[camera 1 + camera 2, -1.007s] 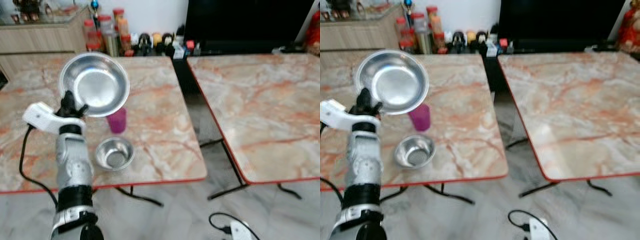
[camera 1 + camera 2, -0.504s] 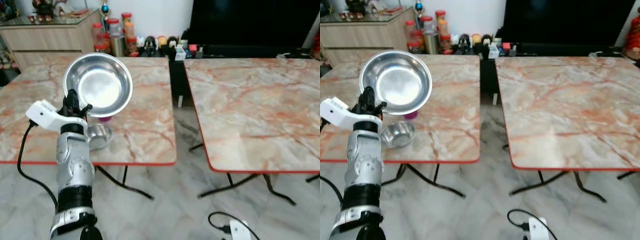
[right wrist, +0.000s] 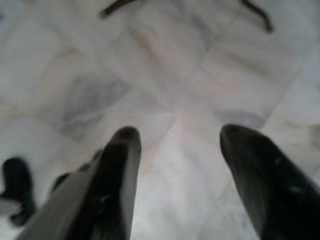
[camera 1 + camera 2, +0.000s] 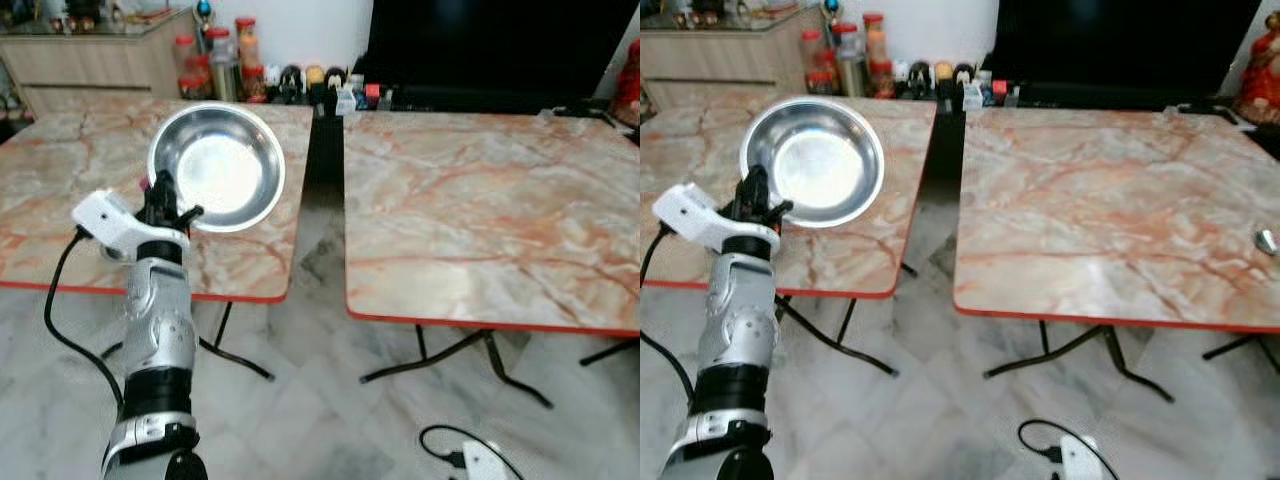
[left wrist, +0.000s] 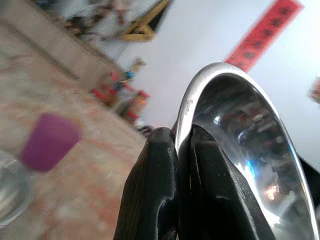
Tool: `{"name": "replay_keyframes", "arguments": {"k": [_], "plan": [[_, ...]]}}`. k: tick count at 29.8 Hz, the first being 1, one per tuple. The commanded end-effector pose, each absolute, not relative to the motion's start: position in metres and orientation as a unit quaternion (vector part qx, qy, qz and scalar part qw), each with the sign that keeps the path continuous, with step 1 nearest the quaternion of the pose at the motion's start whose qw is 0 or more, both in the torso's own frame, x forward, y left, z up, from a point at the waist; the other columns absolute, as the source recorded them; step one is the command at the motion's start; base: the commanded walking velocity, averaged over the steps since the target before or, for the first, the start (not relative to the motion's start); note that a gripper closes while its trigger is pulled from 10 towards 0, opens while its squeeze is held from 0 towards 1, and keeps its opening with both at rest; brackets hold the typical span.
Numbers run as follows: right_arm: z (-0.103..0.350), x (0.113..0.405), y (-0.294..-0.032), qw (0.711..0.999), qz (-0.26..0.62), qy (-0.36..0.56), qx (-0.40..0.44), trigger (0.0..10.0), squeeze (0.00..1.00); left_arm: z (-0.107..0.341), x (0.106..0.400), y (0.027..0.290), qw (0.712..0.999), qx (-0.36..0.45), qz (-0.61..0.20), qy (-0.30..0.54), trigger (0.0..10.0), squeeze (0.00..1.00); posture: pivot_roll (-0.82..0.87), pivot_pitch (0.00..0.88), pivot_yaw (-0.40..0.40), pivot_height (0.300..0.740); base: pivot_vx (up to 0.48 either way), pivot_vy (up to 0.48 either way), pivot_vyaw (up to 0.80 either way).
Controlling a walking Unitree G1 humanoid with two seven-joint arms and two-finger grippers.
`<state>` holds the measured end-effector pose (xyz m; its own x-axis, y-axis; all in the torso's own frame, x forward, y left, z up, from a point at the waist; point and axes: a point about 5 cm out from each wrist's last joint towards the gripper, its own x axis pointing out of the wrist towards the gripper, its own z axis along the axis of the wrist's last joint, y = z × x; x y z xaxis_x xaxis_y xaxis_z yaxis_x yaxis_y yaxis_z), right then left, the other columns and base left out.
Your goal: Setting the table
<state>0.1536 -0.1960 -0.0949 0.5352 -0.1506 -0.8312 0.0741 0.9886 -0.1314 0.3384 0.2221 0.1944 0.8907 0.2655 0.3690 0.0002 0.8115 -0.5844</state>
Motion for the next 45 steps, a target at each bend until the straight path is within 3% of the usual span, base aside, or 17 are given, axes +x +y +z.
{"name": "replay_keyframes", "arguments": {"k": [1, 17, 28, 37, 45], "plan": [[-0.094, 0.155, -0.202, 0.875, -0.073, 0.477, -0.040, 10.0, 0.00, 0.201, 0.341, 0.215, 0.925, -0.296, 0.061, -0.231, 10.0, 0.00, 0.00, 0.000, -0.027, 0.740, 0.000, -0.401, 0.00], [-0.094, 0.155, -0.202, 0.875, -0.079, 0.476, -0.034, 10.0, 0.00, 0.200, 0.342, 0.211, 0.927, -0.297, 0.050, -0.225, 10.0, 0.00, 0.00, 0.000, -0.023, 0.740, 0.000, -0.401, 0.00], [-0.093, 0.156, -0.203, 0.877, -0.083, 0.473, -0.038, 10.0, 0.00, 0.160, 0.338, 0.196, 0.951, -0.266, 0.030, -0.154, 10.0, 0.00, 0.00, 0.000, -0.019, 0.740, 0.000, -0.401, 0.00], [-0.092, 0.158, -0.204, 0.879, -0.082, 0.468, -0.040, 10.0, 0.00, 0.131, 0.326, 0.206, 0.962, -0.247, 0.041, -0.108, 10.0, 0.00, 0.00, 0.000, -0.016, 0.740, 0.000, -0.160, 0.00], [-0.092, 0.158, -0.203, 0.879, -0.079, 0.468, -0.042, 10.0, 0.00, 0.108, 0.308, 0.232, 0.958, -0.255, 0.095, -0.091, 10.0, 0.00, 0.00, 0.000, -0.017, 0.740, 0.000, 0.000, 0.00]]}}
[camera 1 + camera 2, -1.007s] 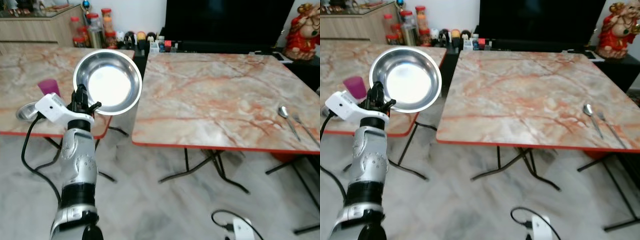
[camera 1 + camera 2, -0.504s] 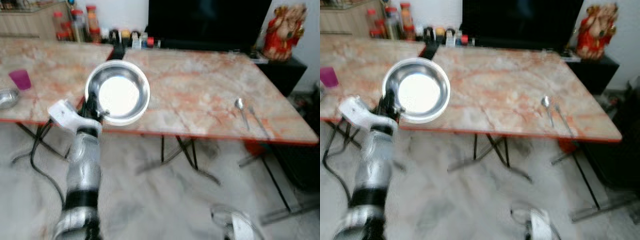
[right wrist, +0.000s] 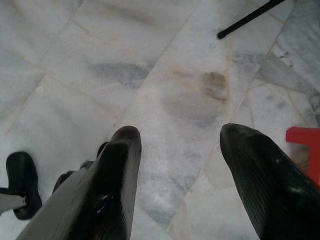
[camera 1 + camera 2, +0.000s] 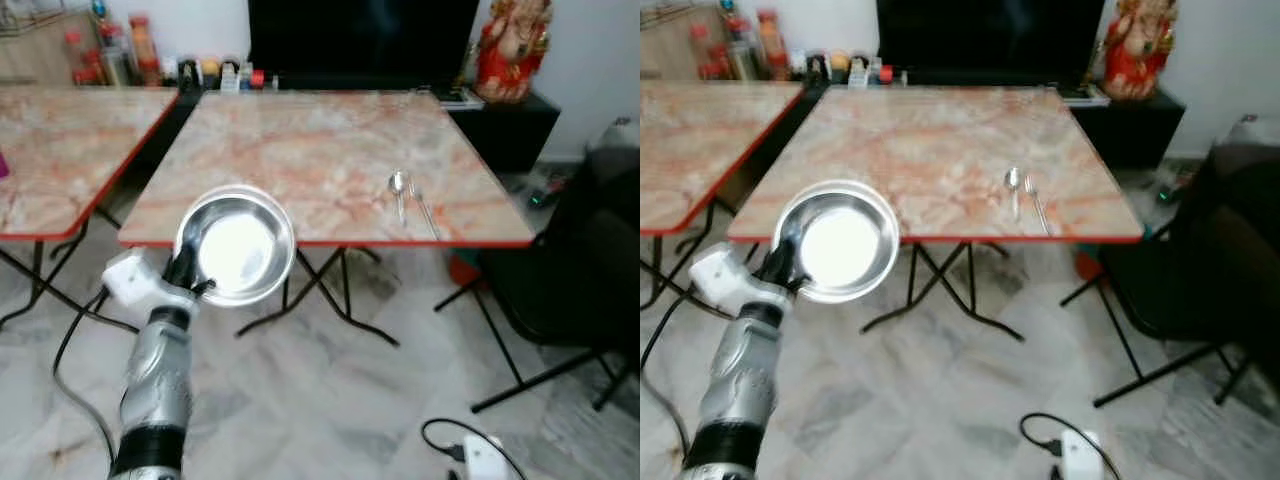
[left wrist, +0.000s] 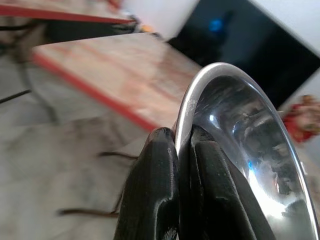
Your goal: Setting the table
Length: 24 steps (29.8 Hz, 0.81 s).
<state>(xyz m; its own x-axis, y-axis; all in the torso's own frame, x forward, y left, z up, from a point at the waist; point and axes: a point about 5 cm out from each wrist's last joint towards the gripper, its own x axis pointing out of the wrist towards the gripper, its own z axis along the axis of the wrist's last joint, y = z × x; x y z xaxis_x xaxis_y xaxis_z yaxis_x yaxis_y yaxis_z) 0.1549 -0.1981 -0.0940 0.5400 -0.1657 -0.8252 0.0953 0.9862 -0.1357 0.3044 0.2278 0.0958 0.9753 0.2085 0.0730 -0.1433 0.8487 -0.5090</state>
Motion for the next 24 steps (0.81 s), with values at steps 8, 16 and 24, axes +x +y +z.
{"name": "replay_keyframes", "arguments": {"k": [8, 16, 24], "plan": [[-0.091, 0.161, -0.203, 0.880, -0.076, 0.467, -0.044, 10.0, 0.00, 0.112, 0.312, 0.238, 0.956, -0.251, 0.110, -0.100, 10.0, 0.00, 0.00, 0.000, -0.027, 0.740, 0.232, 0.000, 0.00], [-0.091, 0.161, -0.203, 0.880, -0.080, 0.466, -0.040, 10.0, 0.00, 0.118, 0.319, 0.235, 0.957, -0.249, 0.105, -0.106, 10.0, 0.00, 0.00, 0.000, -0.025, 0.740, 0.323, 0.000, 0.00], [-0.091, 0.161, -0.204, 0.879, -0.089, 0.467, -0.032, 10.0, 0.00, 0.122, 0.323, 0.233, 0.956, -0.251, 0.099, -0.112, 10.0, 0.00, 0.00, 0.000, -0.025, 0.740, 0.325, 0.000, 0.00]]}}
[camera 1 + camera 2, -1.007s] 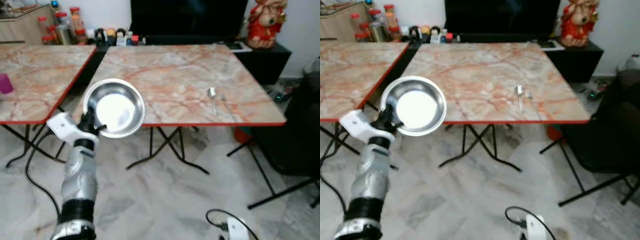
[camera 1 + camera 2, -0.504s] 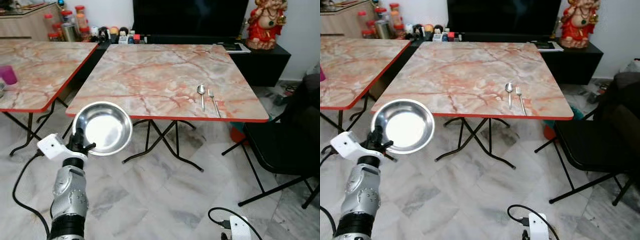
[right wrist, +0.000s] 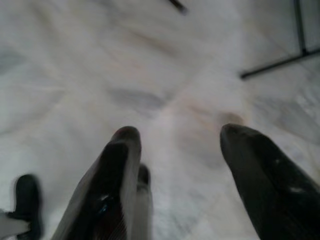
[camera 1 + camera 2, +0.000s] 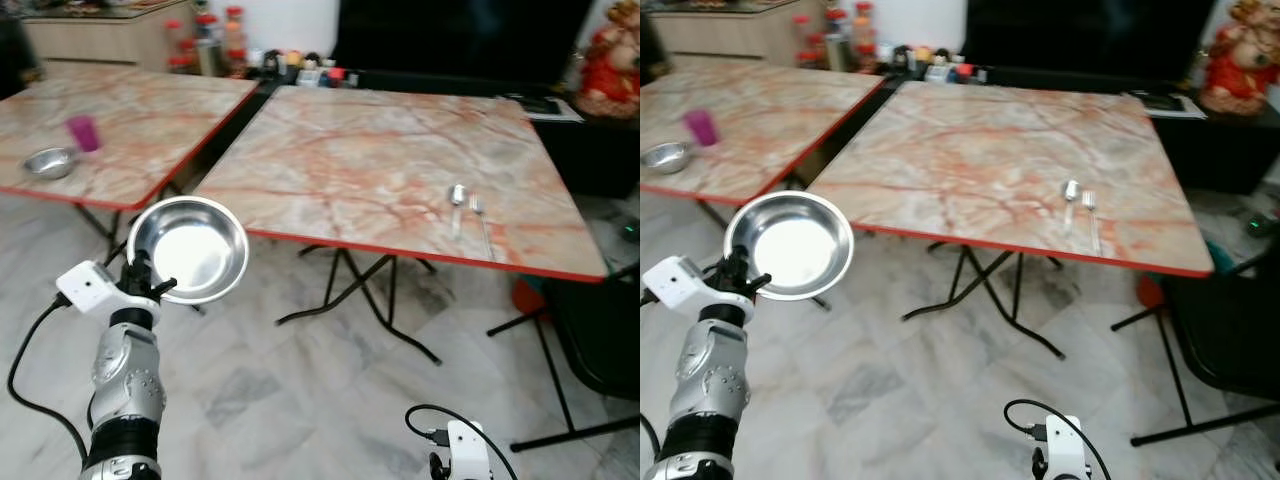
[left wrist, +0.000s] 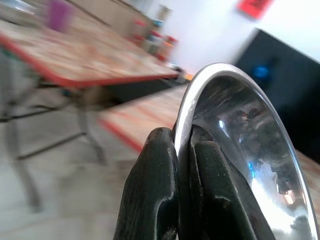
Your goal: Setting the table
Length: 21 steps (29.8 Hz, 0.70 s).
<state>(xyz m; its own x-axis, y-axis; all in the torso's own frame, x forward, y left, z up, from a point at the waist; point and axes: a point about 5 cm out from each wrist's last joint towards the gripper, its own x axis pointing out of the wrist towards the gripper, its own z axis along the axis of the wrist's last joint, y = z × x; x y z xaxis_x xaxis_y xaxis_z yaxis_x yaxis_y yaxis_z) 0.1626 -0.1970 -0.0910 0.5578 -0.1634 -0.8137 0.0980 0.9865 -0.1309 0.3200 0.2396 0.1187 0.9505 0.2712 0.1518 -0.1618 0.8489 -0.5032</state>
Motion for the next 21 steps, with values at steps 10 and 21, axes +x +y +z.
{"name": "replay_keyframes", "arguments": {"k": [10, 21], "plan": [[-0.090, 0.163, -0.204, 0.880, -0.090, 0.465, -0.032, 10.0, 0.00, 0.124, 0.328, 0.226, 0.957, -0.256, 0.082, -0.113, 10.0, 0.00, 0.00, 0.000, -0.023, 0.740, 0.325, 0.000, -0.46], [-0.090, 0.164, -0.203, 0.881, -0.092, 0.464, -0.031, 10.0, 0.00, 0.127, 0.333, 0.213, 0.956, -0.265, 0.059, -0.110, 10.0, 0.00, 0.00, 0.000, -0.018, 0.740, 0.322, 0.000, 0.00]]}}
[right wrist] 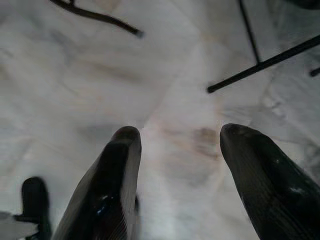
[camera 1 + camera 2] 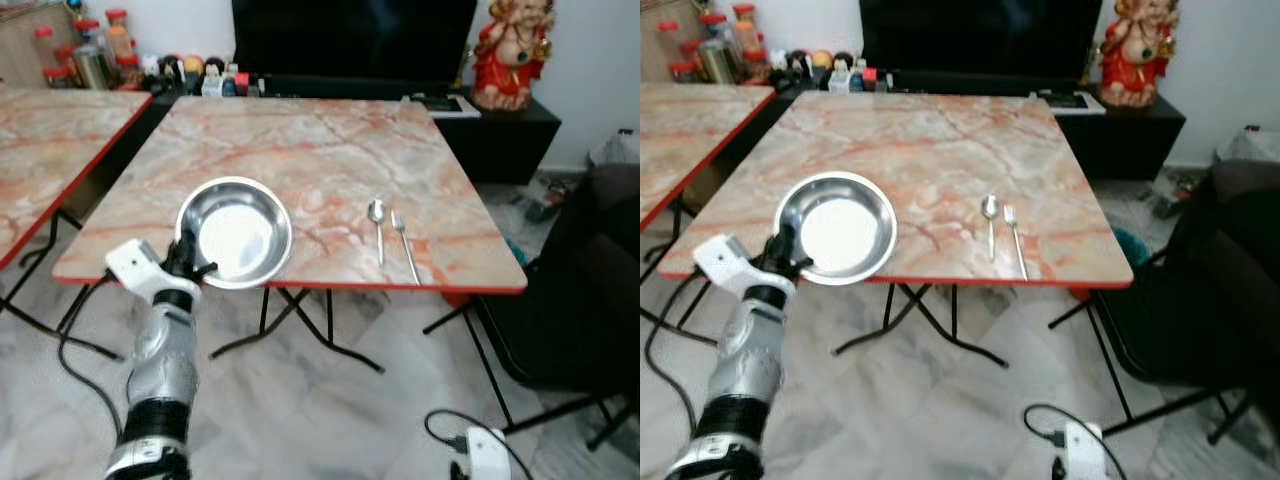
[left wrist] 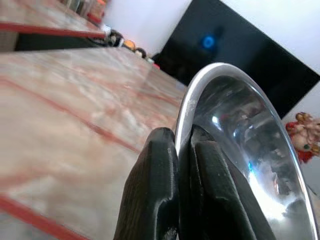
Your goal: Setting the table
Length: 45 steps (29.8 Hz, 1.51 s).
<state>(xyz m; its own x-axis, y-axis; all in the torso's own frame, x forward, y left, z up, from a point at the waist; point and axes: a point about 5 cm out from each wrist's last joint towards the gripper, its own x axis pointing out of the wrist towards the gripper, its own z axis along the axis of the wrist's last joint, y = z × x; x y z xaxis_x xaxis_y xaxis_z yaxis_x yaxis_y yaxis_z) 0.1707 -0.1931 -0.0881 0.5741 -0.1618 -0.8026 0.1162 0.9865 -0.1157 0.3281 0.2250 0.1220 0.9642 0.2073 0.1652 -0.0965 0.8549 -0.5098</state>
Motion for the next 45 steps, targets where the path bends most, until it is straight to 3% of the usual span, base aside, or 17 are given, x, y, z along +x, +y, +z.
{"name": "replay_keyframes", "arguments": {"k": [1, 33, 40, 45], "plan": [[-0.090, 0.163, -0.203, 0.880, -0.091, 0.465, -0.032, 10.0, 0.00, 0.127, 0.334, 0.211, 0.956, -0.266, 0.057, -0.110, 10.0, 0.00, 0.00, 0.000, -0.018, 0.740, 0.319, 0.000, 0.00], [-0.095, 0.153, -0.201, 0.872, -0.092, 0.479, -0.033, 10.0, 0.00, 0.130, 0.339, 0.193, 0.956, -0.275, 0.019, -0.102, 10.0, 0.00, 0.00, 0.000, -0.002, 0.740, 0.316, 0.000, 0.00], [-0.098, 0.145, -0.201, 0.867, -0.095, 0.488, -0.030, 10.0, 0.00, 0.124, 0.344, 0.170, 0.957, -0.282, -0.028, -0.056, 10.0, 0.00, 0.00, 0.000, 0.001, 0.740, 0.043, 0.000, 0.00], [-0.098, 0.143, -0.200, 0.866, -0.095, 0.490, -0.029, 10.0, 0.00, 0.115, 0.346, 0.143, 0.939, -0.340, -0.054, -0.010, 10.0, 0.00, 0.00, 0.000, 0.007, 0.740, 0.000, 0.000, 0.00]]}}
